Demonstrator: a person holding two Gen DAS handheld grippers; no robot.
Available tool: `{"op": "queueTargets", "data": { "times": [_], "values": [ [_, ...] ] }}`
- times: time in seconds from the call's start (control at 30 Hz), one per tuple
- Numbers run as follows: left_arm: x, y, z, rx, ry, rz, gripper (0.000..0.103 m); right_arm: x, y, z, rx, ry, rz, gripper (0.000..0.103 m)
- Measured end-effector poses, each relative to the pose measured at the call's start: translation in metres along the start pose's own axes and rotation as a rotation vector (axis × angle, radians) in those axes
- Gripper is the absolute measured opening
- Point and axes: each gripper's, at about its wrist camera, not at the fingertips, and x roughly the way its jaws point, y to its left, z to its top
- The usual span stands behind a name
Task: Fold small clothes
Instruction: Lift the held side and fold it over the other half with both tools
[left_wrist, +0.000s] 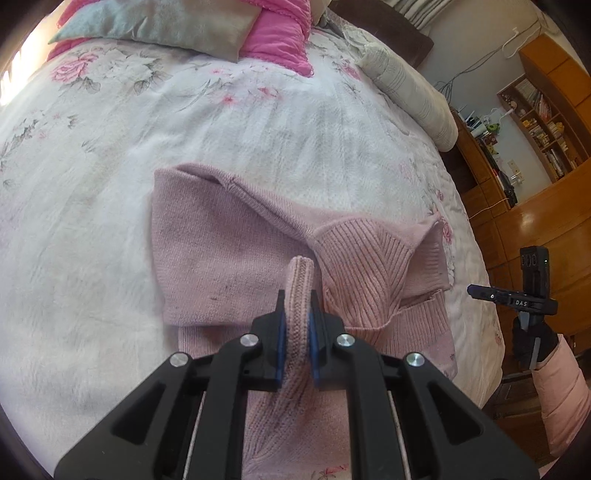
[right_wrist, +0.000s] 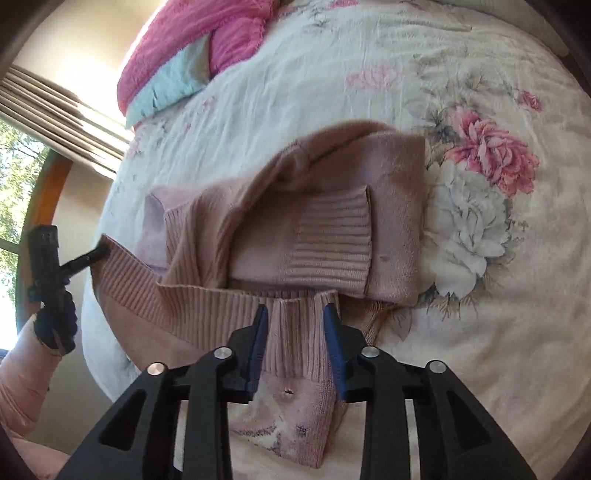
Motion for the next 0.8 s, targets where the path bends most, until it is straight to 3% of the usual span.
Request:
{"op": "queueTargets", "data": {
  "times": [0.03,0.1,0.17,0.23,0.27,0.3,0.4,0.47,0.63,0.8],
  "values": [
    [0.004,0.005,-0.008,-0.01,0.016,0.012,0.009,0.016,-0.001,-0.004,-0.004,0.032,-0.022,0.04],
    [0.012,0.014,-0.022,-0.032,0.046,0.037,0.009,0.04,-0.006,-0.008,0.019,0.072,-0.064,0.056],
    [0.024,0.022,-0.031,-0.048,0.082,0.067,0.01,0.056,-0.013,-0.008,0.052,0.082,-0.076,0.061],
    [0.036,0.025,-0.039,-0.045,0.117,0.095,0.014,0.064,-0.013,-0.006,0.054,0.074,-0.034,0.045],
    [0.041,0.026,-0.041,-0.04,0.13,0.109,0.015,0.067,-0.01,-0.006,0.035,0.076,-0.044,0.026],
    [0.046,0.027,-0.042,-0.039,0.142,0.119,0.017,0.067,-0.006,-0.006,0.005,0.079,-0.069,0.016],
    [0.053,0.027,-0.041,-0.033,0.162,0.139,0.016,0.053,0.012,-0.01,-0.08,0.055,-0.063,0.01],
    [0.047,0.023,-0.04,-0.021,0.156,0.137,0.01,0.033,0.018,-0.015,-0.091,0.013,-0.014,0.01],
    [-0.01,0.012,-0.051,0.001,0.034,-0.077,0.009,-0.03,0.023,-0.051,-0.088,-0.1,0.142,0.009],
    [-0.057,0.009,-0.062,-0.008,-0.041,-0.166,0.009,-0.076,0.022,-0.077,-0.06,-0.173,0.209,0.008]
  ]
}}
